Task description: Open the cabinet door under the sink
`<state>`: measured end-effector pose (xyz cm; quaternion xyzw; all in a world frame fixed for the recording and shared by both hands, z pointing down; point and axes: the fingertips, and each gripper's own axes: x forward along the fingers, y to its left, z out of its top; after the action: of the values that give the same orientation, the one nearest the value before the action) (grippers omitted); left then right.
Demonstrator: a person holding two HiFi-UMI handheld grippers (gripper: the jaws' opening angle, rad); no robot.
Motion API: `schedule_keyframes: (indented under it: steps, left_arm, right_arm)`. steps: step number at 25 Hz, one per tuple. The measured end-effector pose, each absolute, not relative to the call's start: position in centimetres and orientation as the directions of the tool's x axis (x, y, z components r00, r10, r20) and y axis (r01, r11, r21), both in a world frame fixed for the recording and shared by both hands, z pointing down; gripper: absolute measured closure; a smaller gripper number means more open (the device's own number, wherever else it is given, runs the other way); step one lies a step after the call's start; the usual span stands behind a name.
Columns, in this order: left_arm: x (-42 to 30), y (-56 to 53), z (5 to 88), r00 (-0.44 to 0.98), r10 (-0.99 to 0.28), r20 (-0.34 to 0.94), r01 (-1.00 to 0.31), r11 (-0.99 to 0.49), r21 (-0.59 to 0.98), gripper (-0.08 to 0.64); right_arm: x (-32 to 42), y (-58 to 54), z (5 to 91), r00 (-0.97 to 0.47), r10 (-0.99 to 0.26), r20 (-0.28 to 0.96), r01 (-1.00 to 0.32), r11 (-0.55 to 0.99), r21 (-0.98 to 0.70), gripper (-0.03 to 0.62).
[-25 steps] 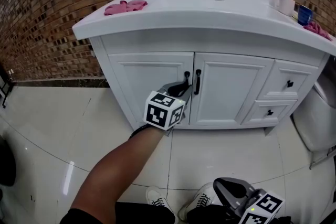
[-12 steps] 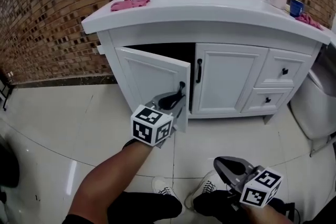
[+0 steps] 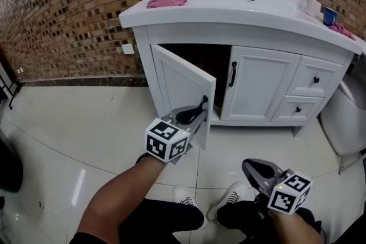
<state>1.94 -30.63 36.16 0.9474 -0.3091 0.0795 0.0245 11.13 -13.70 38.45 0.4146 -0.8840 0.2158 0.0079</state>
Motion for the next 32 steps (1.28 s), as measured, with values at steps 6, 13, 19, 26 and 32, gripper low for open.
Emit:
schedule_keyframes:
  steps: [6, 13, 19, 26, 32]
  left_arm:
    - [-1.9, -28.3, 36.2, 0.808, -0.566, 0.162, -0.573, -0.82, -0.005, 0.514]
    - [-7.4, -26.6, 36.2, 0.789, -0.584, 0.19, -0.593, -0.805, -0.016, 0.514]
    - [-11.5, -26.3, 36.0, 0.756, -0.63, 0.176, -0.637, -0.771, -0.022, 0.515]
    - [-17.1, -26.8, 35.9, 0.681, -0.715, 0.156, -0.722, -0.692, -0.019, 0.52]
    - [-20.2, -27.7, 35.7, 0.622, -0.768, 0.151, -0.774, -0.632, -0.024, 0.525]
  right_arm:
    - [10.2, -13.7, 39.4, -0.649, -0.725, 0.23, -0.751, 0.561, -0.348, 0.588]
    - [9.3, -13.9, 39.2, -0.651, -0.721, 0.236, -0.752, 0.571, -0.33, 0.588]
    - [7.9, -14.1, 38.6, -0.655, -0.721, 0.226, -0.75, 0.583, -0.313, 0.588]
    - [7.2, -13.8, 38.5, -0.662, -0.714, 0.228, -0.746, 0.598, -0.293, 0.588]
    - [7.7, -13.9, 38.4, -0.654, -0.721, 0.228, -0.751, 0.587, -0.302, 0.588]
